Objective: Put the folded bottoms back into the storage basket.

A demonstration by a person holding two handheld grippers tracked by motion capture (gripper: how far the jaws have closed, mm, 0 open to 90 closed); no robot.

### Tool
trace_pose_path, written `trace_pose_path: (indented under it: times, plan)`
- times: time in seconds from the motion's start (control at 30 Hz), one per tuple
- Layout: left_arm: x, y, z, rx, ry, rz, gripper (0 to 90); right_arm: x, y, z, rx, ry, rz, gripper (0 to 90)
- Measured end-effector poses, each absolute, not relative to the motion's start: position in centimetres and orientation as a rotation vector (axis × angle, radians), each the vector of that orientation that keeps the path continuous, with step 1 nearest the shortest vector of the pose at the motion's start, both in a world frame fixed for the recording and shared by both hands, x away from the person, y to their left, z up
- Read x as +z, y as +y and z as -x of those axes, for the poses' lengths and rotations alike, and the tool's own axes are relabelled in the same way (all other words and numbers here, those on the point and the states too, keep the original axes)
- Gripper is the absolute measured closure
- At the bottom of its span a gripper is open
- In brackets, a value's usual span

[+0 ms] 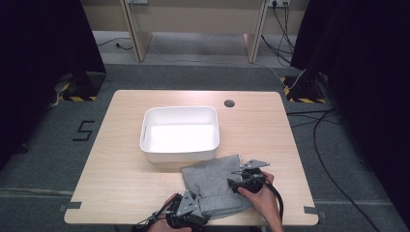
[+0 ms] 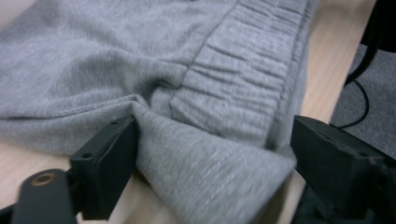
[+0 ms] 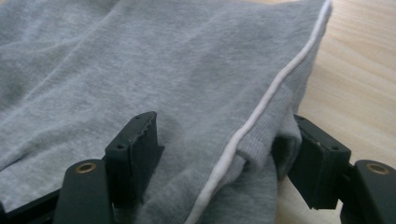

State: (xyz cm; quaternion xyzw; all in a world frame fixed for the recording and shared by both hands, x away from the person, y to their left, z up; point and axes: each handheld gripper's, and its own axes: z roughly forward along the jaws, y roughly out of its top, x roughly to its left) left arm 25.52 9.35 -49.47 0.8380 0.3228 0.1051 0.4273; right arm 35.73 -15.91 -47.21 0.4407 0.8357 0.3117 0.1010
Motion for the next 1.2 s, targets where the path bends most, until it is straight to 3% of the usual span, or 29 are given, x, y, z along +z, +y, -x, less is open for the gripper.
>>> trace_pose_path:
  times: [0.17,0.37,0.57,0.93,1.13,1.2]
  plan:
    - [-49.3,9.9,-25.8,0.235,0.778,-2.095,36.3,-47.4,-15.6,-34.9,0.960,2.477,-1.312,31.5]
    - [-49.1,11.9,-25.6,0.188,0.745,-2.095,62.6,-47.2,-14.8,-33.4,0.977,2.527,-1.293,31.3]
    - [-49.0,14.0,-25.1,0.196,0.733,-2.096,70.1,-46.8,-14.2,-33.1,0.968,2.583,-1.276,27.4]
    - [-49.3,17.0,-25.6,0.210,0.791,-2.072,69.5,-44.5,-15.4,-35.2,1.083,2.471,-1.180,18.4]
    - [-49.4,16.8,-25.5,0.204,0.842,-2.073,41.5,-45.7,-15.0,-37.5,1.106,2.511,-1.196,18.8]
    - [-49.4,16.5,-25.4,0.214,0.839,-2.078,37.8,-46.4,-14.9,-37.9,1.095,2.528,-1.216,19.1]
